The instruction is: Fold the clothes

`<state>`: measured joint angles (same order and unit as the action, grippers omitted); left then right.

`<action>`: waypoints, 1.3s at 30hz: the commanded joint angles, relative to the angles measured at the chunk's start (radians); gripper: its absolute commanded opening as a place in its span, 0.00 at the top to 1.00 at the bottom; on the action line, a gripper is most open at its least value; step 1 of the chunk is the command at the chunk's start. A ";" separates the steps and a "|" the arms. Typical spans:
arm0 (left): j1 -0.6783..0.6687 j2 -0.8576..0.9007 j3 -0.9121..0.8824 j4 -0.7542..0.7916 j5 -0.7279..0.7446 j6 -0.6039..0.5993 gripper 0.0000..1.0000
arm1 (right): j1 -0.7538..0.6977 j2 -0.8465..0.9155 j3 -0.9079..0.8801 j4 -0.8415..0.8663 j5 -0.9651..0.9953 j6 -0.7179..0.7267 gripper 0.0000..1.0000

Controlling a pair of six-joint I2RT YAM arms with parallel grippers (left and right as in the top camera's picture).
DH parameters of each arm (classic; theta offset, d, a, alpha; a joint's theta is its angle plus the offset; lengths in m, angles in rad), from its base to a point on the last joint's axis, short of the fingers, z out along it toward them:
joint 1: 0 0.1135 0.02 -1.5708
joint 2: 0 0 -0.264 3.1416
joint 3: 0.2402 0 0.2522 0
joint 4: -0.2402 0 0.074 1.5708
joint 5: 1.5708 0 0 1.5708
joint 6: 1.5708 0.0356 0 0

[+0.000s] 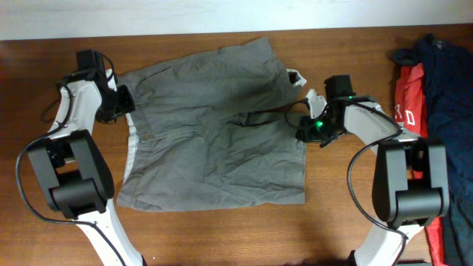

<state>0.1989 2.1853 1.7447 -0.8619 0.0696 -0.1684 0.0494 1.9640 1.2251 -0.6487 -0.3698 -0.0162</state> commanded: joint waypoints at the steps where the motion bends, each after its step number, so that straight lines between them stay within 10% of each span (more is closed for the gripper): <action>1: 0.008 0.011 0.071 -0.045 -0.006 0.032 0.56 | 0.004 0.017 -0.013 -0.010 0.137 0.010 0.96; 13: 0.006 0.011 0.189 -0.290 0.024 0.049 0.56 | -0.078 -0.038 0.154 -0.126 0.338 0.031 0.88; 18: 0.007 0.005 0.189 -0.364 0.023 0.050 0.55 | -0.085 -0.039 0.162 -0.168 0.334 0.061 0.04; 39: 0.006 -0.529 0.048 -0.684 -0.020 -0.009 0.44 | -0.181 -0.405 0.167 -0.393 0.010 0.060 0.01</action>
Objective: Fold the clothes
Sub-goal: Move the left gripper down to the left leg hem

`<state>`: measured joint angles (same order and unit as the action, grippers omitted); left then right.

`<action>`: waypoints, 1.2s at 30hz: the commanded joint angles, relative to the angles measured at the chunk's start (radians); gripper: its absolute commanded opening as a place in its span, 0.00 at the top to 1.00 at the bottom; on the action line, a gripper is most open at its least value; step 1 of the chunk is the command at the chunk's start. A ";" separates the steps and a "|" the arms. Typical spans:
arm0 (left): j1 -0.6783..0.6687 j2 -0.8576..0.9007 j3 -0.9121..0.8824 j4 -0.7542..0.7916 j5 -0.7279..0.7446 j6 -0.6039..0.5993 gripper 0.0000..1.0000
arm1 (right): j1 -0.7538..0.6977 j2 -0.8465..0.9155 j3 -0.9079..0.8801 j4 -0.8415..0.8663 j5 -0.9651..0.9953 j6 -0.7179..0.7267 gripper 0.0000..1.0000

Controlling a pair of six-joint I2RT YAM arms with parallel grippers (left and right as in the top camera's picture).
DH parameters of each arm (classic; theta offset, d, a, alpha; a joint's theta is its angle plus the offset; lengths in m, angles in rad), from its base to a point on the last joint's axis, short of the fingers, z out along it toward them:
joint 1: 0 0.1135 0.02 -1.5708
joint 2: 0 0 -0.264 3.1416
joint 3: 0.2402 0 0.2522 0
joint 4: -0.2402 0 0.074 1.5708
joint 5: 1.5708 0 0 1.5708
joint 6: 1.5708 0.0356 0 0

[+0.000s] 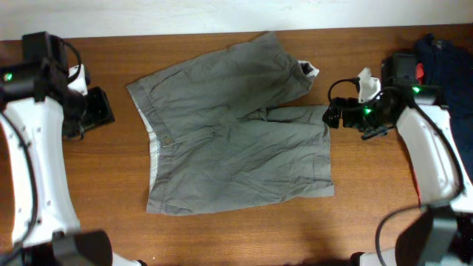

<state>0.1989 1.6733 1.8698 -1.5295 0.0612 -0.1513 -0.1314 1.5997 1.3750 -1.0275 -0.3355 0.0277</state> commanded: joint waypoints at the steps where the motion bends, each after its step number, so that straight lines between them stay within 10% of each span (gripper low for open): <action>1: 0.005 -0.035 -0.118 -0.021 0.010 -0.029 0.44 | 0.000 -0.050 0.017 -0.018 -0.025 0.016 0.01; 22: -0.087 -0.194 -1.081 0.455 0.231 -0.281 0.25 | 0.001 -0.015 -0.071 -0.093 -0.078 0.015 0.05; 27: -0.087 -0.194 -1.115 0.506 0.226 -0.286 0.60 | 0.001 -0.015 -0.135 -0.057 -0.078 0.015 0.06; 36: -0.087 -0.194 -1.116 0.518 0.134 -0.332 0.56 | 0.000 -0.015 -0.192 -0.046 -0.067 0.015 0.07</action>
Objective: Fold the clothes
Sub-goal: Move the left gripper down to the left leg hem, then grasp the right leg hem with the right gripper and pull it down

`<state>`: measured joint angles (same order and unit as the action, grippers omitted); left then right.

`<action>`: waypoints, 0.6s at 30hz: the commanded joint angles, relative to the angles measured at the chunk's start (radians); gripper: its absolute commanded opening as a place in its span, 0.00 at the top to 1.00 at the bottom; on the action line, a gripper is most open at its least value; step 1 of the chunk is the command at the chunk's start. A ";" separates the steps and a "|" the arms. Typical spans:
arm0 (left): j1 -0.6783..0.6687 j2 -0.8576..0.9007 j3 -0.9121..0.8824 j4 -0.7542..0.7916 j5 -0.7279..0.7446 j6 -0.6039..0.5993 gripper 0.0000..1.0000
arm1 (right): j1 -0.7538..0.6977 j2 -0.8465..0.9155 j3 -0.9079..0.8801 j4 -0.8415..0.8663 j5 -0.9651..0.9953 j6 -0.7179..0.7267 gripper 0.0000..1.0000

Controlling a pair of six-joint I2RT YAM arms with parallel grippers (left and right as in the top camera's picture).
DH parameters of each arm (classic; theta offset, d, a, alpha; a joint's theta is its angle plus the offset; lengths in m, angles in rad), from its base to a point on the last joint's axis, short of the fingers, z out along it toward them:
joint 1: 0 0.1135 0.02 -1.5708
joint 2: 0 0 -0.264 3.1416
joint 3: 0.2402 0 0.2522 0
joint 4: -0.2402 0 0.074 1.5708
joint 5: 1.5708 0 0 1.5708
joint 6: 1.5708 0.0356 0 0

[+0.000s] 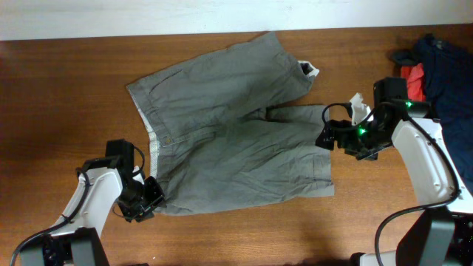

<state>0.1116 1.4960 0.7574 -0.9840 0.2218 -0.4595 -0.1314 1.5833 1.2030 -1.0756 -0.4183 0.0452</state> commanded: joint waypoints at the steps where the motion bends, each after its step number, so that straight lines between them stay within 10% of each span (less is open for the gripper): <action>1: 0.000 -0.017 -0.003 -0.048 -0.030 -0.016 0.45 | 0.000 0.002 -0.026 0.002 0.015 -0.003 0.07; 18: 0.000 0.039 -0.007 0.042 -0.110 -0.052 0.53 | 0.000 0.002 -0.042 -0.010 0.014 -0.002 0.07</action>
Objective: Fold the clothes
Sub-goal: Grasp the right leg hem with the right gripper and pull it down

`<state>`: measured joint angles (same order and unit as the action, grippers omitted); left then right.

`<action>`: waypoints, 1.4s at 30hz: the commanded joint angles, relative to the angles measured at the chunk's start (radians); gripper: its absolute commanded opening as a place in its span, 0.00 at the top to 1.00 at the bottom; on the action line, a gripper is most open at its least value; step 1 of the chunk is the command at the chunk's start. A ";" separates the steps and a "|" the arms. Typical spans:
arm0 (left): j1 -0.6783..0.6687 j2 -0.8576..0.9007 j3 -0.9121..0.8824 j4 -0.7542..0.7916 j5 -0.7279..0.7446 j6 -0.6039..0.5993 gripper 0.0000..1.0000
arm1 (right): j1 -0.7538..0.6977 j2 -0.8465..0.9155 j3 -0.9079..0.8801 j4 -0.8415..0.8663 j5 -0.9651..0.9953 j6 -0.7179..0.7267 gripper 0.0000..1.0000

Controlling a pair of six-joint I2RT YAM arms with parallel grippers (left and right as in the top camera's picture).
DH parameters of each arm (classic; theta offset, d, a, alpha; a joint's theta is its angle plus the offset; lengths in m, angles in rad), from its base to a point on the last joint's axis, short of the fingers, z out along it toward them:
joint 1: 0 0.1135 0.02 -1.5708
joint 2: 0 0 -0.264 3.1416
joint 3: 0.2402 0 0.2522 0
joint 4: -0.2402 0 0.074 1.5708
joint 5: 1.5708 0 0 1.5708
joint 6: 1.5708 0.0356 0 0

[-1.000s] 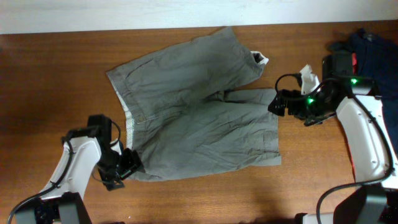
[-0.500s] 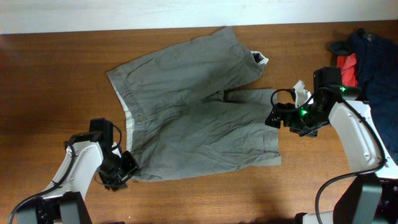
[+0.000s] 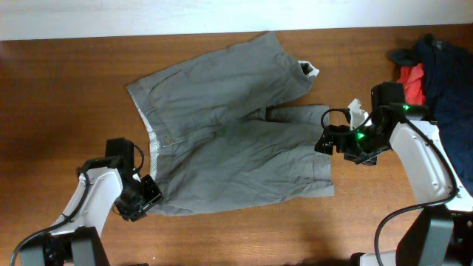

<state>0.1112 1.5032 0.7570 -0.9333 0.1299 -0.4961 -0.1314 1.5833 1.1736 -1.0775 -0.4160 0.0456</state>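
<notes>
A pair of grey shorts (image 3: pixel 229 137) lies spread flat on the wooden table (image 3: pixel 66 96). Its waistband is at the left and its two legs point right. A white pocket lining (image 3: pixel 310 70) sticks out at the far leg's hem. My left gripper (image 3: pixel 143 198) sits at the near-left corner of the waistband, touching the cloth edge. My right gripper (image 3: pixel 324 140) is at the right hem of the near leg, by its upper corner. The overhead view does not show whether either gripper's jaws are apart or closed on cloth.
A pile of other clothes, navy (image 3: pixel 443 66) and red (image 3: pixel 410 77), lies at the table's right edge behind my right arm. The white wall edge (image 3: pixel 222 15) runs along the back.
My left gripper has shifted slightly left at the waistband corner. My right gripper has edged a little down and left onto the near leg's hem. The shorts lie as before.
At first the shorts lay rumpled, my left gripper at the far waistband corner and my right at the leg hems. Then they lay flatter and further right, both arms drawn aside. After that my left gripper was at the near waistband corner, my right at the near hem, as now.
</notes>
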 commanded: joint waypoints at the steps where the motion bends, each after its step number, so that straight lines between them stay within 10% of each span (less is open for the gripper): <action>1: 0.001 0.042 -0.007 -0.014 -0.018 -0.016 0.54 | 0.000 0.002 -0.013 -0.009 0.013 0.004 0.07; 9: 0.001 0.102 -0.007 -0.013 -0.023 -0.015 0.64 | 0.000 0.002 -0.039 -0.034 0.013 0.120 0.04; 15: 0.001 0.106 -0.007 0.017 -0.022 -0.015 0.99 | 0.000 0.002 -0.154 -0.019 0.023 0.218 0.04; 25: 0.001 0.106 -0.007 0.021 -0.014 -0.011 0.99 | 0.000 0.002 -0.360 0.130 0.061 0.381 0.10; 37: 0.001 0.106 -0.006 0.033 -0.014 -0.004 0.99 | 0.000 0.002 -0.513 0.375 0.061 0.435 0.35; 42: 0.001 0.106 -0.006 0.036 -0.015 -0.004 1.00 | 0.000 -0.001 -0.504 0.386 0.101 0.409 0.77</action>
<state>0.1112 1.5932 0.7574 -0.9211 0.1413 -0.5056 -0.1318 1.5463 0.6971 -0.7048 -0.3779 0.4652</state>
